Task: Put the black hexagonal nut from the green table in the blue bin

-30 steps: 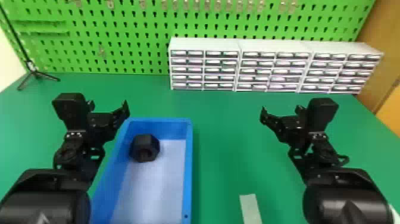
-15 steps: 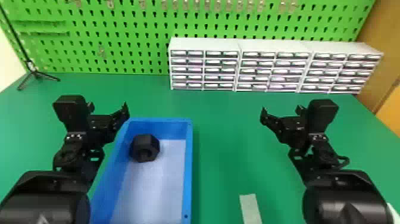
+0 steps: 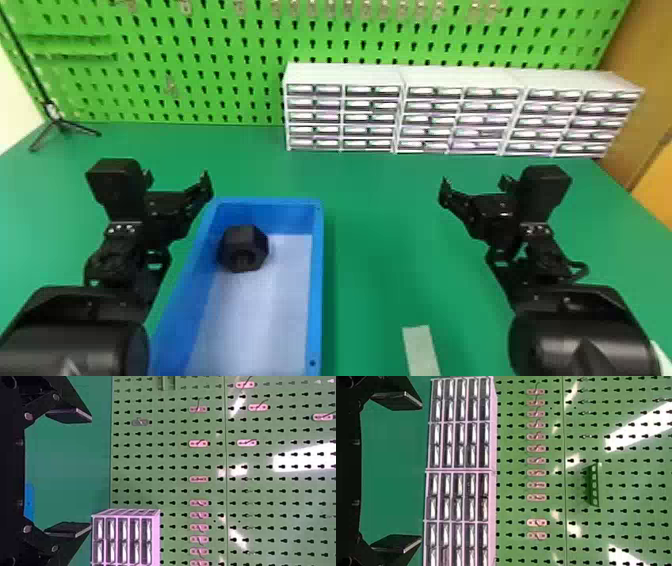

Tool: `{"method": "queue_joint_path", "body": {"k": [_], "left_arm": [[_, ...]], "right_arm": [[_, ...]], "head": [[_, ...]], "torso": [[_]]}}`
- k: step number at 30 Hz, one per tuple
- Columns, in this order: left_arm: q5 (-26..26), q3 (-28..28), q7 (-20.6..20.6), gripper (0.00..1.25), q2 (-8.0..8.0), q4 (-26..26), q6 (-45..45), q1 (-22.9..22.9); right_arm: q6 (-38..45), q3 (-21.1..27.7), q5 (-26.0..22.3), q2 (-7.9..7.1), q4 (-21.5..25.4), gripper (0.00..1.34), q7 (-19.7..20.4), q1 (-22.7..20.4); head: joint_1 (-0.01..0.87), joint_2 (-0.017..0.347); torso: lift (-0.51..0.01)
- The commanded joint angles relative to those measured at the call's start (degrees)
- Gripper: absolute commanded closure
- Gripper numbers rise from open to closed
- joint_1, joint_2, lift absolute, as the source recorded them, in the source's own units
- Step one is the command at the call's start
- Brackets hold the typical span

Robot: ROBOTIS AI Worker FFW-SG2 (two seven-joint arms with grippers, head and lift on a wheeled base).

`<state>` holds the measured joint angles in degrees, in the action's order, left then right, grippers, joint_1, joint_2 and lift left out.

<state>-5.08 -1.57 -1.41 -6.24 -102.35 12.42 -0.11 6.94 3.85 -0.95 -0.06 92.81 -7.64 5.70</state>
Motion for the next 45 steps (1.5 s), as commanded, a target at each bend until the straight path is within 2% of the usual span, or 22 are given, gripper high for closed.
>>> {"method": "queue_joint_path", "body": {"k": [1,45], "left_arm": [[0.34,0.16,0.00,0.31,0.00,-0.04,-0.02,-0.15],[-0.28,0.78,0.00,0.31,0.09,-0.04,-0.02,-1.03]], "right_arm": [[0.00,0.10,-0.19,-0.03,0.00,0.12,-0.01,-0.07],[0.44,0.46,-0.46,-0.11,0.00,0.12,0.17,0.19]], "head": [[0.683,0.028],[0.683,0.028]], "torso": [[-0.096],[-0.096]]}}
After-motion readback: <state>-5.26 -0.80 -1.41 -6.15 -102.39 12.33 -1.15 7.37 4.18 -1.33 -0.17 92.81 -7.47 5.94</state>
